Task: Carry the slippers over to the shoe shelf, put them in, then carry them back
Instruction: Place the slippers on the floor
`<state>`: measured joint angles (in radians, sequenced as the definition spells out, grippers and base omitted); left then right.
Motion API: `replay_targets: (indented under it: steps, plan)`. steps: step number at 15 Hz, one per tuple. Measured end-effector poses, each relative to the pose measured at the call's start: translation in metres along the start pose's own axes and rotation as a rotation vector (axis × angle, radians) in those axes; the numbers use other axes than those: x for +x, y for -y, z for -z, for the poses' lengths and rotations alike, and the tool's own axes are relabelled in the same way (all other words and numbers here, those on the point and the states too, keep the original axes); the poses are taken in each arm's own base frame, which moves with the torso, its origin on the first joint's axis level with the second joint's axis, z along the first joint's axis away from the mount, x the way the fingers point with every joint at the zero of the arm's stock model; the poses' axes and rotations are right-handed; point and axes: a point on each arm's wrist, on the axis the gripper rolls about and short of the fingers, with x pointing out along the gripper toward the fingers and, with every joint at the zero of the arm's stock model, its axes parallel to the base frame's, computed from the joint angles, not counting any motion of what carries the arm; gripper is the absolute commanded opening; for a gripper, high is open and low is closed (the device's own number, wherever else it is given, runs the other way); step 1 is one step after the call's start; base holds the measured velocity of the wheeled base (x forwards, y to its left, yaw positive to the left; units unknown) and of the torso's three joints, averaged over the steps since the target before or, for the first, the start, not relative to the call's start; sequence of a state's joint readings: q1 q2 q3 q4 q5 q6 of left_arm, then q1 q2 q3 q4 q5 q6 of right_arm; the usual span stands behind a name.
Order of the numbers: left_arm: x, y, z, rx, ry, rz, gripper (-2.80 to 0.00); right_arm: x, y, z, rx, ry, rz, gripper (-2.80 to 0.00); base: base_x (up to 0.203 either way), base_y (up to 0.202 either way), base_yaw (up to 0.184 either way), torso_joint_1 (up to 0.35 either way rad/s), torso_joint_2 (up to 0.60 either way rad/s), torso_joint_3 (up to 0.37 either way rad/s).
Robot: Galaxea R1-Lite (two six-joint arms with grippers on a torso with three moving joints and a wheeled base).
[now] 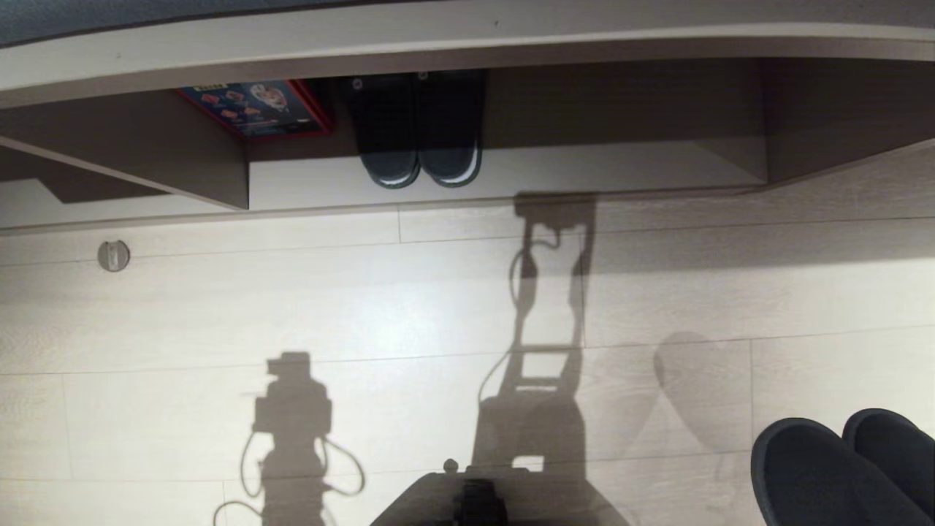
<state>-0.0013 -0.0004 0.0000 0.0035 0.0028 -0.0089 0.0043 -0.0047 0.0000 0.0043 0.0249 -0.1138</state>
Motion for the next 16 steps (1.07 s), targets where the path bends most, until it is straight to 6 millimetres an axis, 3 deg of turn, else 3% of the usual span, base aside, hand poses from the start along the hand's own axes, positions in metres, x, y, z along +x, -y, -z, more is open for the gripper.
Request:
replay_targets:
  steps: [16]
  plan:
    - [0.0,0.0,0.0002,0.0,-0.002,0.0,-2.8,0.0001,0.0004,0.0,0.099,-0.002,0.017,-2.8,0.0,0.0,0.0,0.002,0.0,0.202]
